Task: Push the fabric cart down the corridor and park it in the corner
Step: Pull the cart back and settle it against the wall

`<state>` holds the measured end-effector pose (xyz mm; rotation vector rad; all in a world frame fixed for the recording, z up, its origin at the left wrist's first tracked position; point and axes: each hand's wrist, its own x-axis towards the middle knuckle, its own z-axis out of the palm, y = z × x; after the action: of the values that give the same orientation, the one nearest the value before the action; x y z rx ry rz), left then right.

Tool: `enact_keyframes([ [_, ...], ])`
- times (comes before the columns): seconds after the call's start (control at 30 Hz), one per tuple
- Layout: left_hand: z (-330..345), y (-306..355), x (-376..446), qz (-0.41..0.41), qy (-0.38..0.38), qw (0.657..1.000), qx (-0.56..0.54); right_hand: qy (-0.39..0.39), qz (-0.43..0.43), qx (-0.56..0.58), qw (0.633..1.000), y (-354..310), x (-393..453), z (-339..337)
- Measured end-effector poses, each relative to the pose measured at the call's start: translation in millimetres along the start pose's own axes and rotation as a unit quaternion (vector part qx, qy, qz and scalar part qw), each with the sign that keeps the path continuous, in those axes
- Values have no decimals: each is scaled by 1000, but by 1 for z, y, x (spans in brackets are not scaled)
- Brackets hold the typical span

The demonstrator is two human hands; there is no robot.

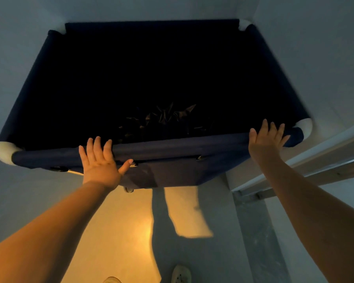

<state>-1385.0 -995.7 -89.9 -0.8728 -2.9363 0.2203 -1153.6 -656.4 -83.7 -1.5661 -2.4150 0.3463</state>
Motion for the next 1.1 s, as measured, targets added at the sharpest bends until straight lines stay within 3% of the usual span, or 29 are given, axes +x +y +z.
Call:
enact_keyframes([
  [0.23,-1,5,-2,1,7,1000,-10,10,-18,-10,1000,5,-1,-2],
  [0.57,-6,2,-2,9,-21,1000,-22,-36,-7,-28,999,-2,-2,-12],
  [0.87,-13,2,-2,50,-18,993,-107,-78,5,-52,996,3,2,-12],
  [0.97,-28,24,14,158,-39,980,-119,-93,12,-66,993,4,5,-14],
  [1.1,-45,81,62,423,-118,890,-124,-119,24,-71,990,4,5,-16],
])
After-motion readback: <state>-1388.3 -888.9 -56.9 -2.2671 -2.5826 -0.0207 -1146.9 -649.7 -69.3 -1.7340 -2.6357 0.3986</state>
